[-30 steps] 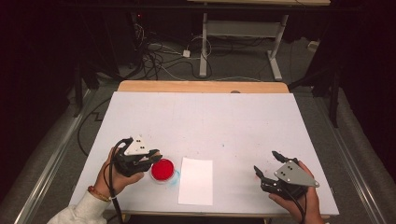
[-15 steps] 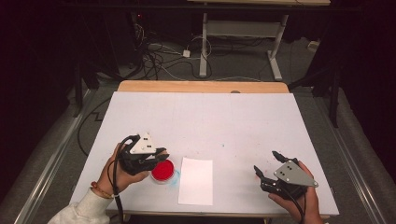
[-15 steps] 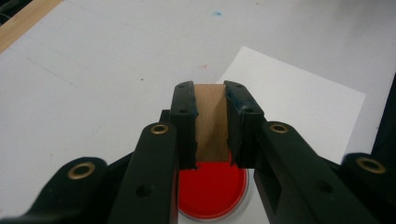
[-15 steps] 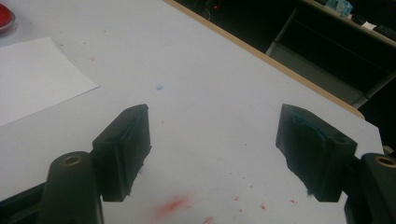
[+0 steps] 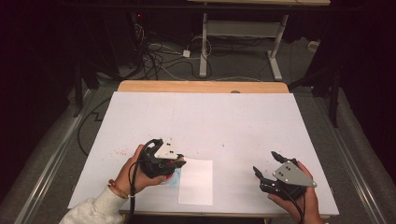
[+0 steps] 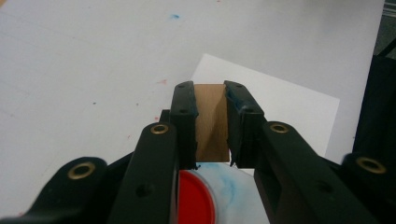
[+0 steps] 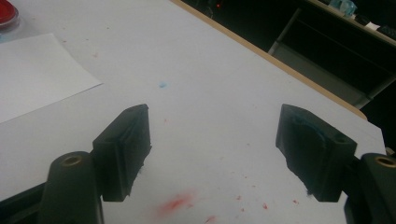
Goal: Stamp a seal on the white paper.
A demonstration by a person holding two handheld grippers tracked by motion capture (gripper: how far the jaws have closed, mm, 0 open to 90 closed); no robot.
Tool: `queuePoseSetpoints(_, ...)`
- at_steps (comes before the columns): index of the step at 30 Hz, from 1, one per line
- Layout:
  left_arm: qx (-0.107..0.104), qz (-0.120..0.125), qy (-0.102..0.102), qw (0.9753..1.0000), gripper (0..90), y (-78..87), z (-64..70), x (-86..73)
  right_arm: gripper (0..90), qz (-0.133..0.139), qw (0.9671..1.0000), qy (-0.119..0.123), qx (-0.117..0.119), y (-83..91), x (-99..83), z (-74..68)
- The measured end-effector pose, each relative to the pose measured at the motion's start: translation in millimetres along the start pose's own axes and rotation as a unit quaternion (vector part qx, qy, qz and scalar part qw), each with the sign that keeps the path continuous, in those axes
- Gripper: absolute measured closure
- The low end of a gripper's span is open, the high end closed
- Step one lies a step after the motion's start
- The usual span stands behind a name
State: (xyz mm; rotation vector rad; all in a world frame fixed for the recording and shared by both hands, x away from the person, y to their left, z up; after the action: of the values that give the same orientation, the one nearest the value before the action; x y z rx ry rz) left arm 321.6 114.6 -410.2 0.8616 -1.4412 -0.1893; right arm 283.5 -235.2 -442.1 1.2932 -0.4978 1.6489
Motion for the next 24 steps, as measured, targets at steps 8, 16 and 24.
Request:
queuePoseSetpoints(8,-0.014,-0.033,-0.012,0.9993,73.5,-27.4,8.5,2.4,26.3,-0.002,1.0,-0.001,0.003,-0.5,-0.4,-0.9)
queuePoseSetpoints(16,-0.035,-0.057,-0.027,0.9974,73.5,-50.9,19.2,1.6,25.8,-0.003,1.0,-0.002,0.005,-0.7,-1.2,-0.4)
queuePoseSetpoints(24,-0.041,-0.089,-0.03,0.9948,73.5,-70.6,25.0,-7.2,25.5,-0.004,1.0,-0.001,0.008,-0.8,-1.4,-1.1)
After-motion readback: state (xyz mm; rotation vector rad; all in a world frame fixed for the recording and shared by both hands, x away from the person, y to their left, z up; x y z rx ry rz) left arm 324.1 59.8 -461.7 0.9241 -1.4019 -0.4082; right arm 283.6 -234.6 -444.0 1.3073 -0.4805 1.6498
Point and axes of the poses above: each handheld gripper's, and its own axes: y roughly backward along the jaws, x roughly out of its top, z roughly to its right, the point moved 2 cm from there along -y, roughly forward along the jaws, and after that the axes turned 12 degrees about z, right-handed, at the moved point
